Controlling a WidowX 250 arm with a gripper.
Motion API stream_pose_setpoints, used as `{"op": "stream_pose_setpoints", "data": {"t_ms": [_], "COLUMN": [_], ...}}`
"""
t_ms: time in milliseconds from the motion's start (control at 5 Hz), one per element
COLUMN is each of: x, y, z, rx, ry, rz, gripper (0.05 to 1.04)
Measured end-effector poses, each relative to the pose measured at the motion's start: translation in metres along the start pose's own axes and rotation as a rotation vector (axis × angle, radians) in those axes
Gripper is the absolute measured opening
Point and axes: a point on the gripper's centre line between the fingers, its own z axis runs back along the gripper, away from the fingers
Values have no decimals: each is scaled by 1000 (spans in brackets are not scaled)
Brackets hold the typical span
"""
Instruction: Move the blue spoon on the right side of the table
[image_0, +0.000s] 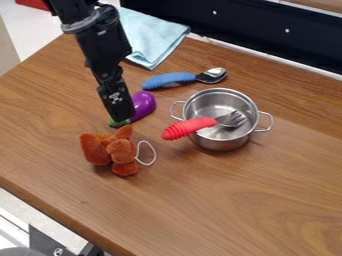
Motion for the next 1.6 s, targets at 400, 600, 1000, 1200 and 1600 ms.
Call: {"op": "stream_pose_setpoints", "data": {"t_ms": [400, 600, 1000, 1200, 1600], "x": [1, 12, 50, 73, 84], "y": [24, 50, 92, 99, 103], "z": [-2, 13, -2, -18, -51], "rx": [29, 60, 100, 92, 133], "ry": [29, 15, -10, -16, 13], "rz": [-1, 30, 150, 160, 134], "gripper": [1000, 1000, 1000, 1000, 1000]}}
